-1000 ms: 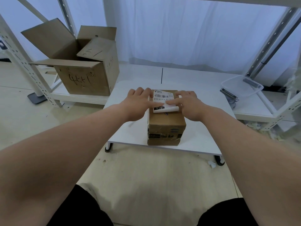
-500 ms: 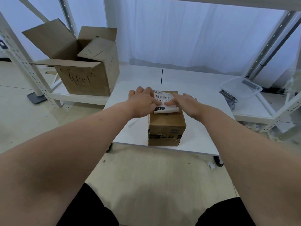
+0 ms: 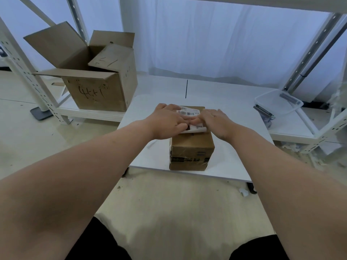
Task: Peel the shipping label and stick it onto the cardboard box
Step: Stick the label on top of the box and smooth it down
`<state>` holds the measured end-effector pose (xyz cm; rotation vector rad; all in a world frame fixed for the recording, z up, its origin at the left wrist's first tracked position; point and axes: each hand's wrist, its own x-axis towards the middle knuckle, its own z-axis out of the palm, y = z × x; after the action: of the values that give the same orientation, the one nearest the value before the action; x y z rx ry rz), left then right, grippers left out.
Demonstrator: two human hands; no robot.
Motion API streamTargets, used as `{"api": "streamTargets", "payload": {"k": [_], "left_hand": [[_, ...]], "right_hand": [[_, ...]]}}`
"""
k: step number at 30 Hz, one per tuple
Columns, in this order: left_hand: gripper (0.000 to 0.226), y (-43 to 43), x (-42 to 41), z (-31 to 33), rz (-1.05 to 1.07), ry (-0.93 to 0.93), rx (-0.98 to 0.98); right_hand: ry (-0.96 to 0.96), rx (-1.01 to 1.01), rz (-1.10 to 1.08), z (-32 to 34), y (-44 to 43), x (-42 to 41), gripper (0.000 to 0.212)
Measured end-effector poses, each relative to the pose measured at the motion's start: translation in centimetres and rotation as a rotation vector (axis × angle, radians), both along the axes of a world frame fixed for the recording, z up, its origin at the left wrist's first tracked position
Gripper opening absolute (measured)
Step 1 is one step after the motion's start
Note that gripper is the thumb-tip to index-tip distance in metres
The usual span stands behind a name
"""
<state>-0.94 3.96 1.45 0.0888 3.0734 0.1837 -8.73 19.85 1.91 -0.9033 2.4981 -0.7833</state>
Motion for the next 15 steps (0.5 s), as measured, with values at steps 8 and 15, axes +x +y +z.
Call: {"api": "streamTargets", "payload": {"k": [8,15], "left_hand": [[0.047,-2.6,0.2,-0.5,0.166,-0.046,-0.002],[0.048,-0.2,-0.1,-0.1,0.124,-0.120,0.136]], "right_hand": [[-0.024,-0.039,-0.113,0.2,0.7,-0.3,0.058],[-0.033,-0.065,-0.118,0.1,0.0,0.1,0.059]]}}
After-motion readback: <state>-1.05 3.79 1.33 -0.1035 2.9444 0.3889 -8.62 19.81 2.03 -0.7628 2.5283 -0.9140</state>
